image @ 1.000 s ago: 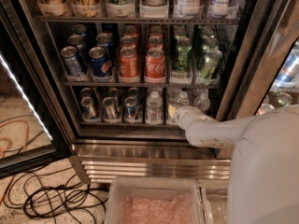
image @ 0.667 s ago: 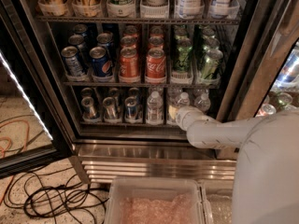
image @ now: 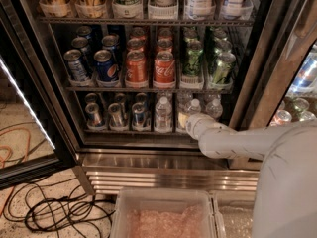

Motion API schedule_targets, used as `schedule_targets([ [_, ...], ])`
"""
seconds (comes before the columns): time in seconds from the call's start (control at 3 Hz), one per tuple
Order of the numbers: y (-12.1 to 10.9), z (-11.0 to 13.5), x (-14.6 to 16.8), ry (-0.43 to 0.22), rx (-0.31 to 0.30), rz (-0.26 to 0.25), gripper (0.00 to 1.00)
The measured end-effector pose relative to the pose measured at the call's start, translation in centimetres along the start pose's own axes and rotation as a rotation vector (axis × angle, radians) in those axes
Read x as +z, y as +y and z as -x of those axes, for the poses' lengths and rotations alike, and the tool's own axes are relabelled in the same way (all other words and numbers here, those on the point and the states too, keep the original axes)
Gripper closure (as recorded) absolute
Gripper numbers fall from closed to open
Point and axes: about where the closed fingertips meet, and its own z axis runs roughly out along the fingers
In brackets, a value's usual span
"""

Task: Pick water bottle from bottom shelf of fridge

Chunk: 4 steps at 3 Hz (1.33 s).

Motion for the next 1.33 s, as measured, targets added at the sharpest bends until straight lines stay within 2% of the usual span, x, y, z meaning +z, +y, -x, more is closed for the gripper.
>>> schedule_targets([
  [1.33, 0.8, -0.1, -1.4, 0.051, 0.005, 0.039, 1.0],
])
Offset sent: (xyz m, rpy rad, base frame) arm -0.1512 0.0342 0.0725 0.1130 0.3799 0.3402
